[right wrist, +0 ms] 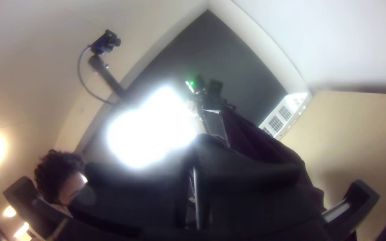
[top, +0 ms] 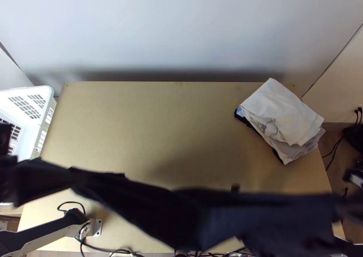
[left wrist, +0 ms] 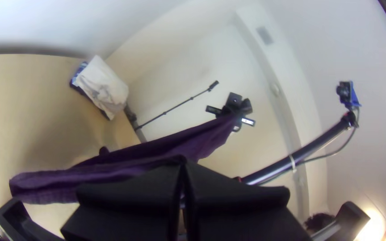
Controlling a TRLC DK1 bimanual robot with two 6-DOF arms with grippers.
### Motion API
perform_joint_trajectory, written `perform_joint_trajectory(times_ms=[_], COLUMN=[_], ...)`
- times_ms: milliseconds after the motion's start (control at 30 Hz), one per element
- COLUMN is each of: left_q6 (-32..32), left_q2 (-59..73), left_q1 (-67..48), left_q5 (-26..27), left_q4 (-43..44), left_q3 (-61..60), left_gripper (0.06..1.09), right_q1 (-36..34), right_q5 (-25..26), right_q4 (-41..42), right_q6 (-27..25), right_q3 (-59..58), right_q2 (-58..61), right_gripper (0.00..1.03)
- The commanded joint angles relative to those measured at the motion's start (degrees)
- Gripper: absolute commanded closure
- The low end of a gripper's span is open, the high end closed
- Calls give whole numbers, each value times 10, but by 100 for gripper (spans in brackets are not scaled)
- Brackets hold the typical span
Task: Fold the t-shirt
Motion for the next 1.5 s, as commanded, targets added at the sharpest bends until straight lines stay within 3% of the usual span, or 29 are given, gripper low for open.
perform_joint_trajectory(times_ms=[0,67,167,233,300,400,500,600,767,867,1000,1100,1267,1467], left_q6=[-18,-16,41,119,235,357,432,434,404,350,262,238,229,229], left_q2=[-27,-43,-81,-92,-91,-32,95,215,386,484,607,655,689,684], left_q1=[-61,-83,-68,-28,51,206,301,344,374,379,376,376,381,377], left_q5=[23,22,12,-22,-20,49,113,127,105,51,-49,-118,-166,-169], left_q4=[27,14,-22,-36,-55,-51,-45,17,54,73,88,127,140,130], left_q3=[-3,-43,-194,-295,-384,-482,-478,-441,-302,-194,-41,-9,-18,-48], left_gripper=[105,105,105,105,105,105,105,105,105,105,105,105,105,105], right_q1=[11,11,6,-1,-11,-74,-164,-259,-313,-333,-335,-335,-331,-307], right_q5=[-56,-56,-51,-34,-26,-27,-42,-83,-72,-19,170,249,309,349], right_q4=[-7,-7,-2,-1,1,25,121,189,255,242,210,126,98,140], right_q6=[10,10,10,-8,-54,-133,-139,-108,-94,-56,-49,-82,-107,-115], right_q3=[1,-35,-140,-232,-304,-385,-461,-498,-483,-407,-287,-185,-173,-240], right_q2=[-15,-25,-51,-67,-72,-65,-37,37,181,285,410,502,542,543], right_gripper=[100,100,100,100,100,100,100,100,100,100,100,100,100,97])
